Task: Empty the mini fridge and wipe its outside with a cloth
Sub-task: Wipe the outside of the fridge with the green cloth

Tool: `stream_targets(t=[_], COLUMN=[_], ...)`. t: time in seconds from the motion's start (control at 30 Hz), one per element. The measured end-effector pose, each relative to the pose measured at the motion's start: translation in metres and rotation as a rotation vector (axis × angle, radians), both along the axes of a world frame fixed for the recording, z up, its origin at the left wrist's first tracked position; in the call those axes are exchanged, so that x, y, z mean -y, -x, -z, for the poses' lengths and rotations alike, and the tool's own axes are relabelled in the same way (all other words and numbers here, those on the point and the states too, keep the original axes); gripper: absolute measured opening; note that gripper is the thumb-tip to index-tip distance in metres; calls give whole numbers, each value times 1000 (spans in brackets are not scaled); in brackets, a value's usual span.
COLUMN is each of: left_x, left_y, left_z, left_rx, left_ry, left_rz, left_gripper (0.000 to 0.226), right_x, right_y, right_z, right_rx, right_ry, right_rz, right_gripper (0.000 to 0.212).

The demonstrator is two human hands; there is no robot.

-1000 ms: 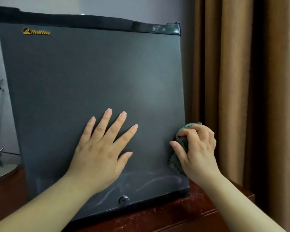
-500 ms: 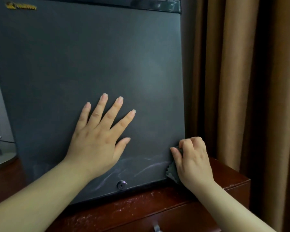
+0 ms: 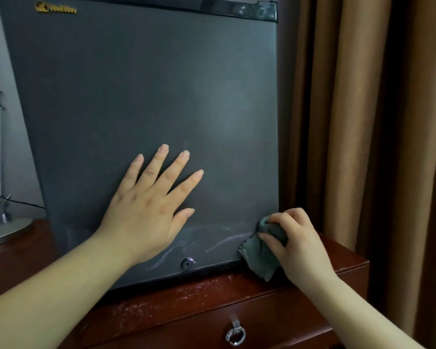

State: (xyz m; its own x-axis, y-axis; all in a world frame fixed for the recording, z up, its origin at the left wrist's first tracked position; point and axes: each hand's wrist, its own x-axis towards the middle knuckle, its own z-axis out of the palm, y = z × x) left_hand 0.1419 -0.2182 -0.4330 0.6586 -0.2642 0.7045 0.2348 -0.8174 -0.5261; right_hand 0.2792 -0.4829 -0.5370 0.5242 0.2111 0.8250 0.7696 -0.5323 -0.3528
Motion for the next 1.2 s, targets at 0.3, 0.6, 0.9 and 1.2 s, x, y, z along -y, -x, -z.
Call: stream_targets(t=[0.3,0.6,0.9,1.2], left_x=[-27,-37,-35,-42], left_y=[29,35,32,39], left_z=[11,17,22,30], left_rx=[-29,-28,-11,-19], left_ry=[-3,-13,10,21], left_rz=[-32,-33,-26,-9], left_gripper=[66,67,70,69], right_x=[-40,-49,-29,-40], right_y=[13,22,14,22], right_z=[4,11,8,-2], right_rx=[134,80,-27,-14], right_ry=[-25,1,-166,-103], right_rz=[-98,-133,-24,-18], right_gripper=[32,31,30,29])
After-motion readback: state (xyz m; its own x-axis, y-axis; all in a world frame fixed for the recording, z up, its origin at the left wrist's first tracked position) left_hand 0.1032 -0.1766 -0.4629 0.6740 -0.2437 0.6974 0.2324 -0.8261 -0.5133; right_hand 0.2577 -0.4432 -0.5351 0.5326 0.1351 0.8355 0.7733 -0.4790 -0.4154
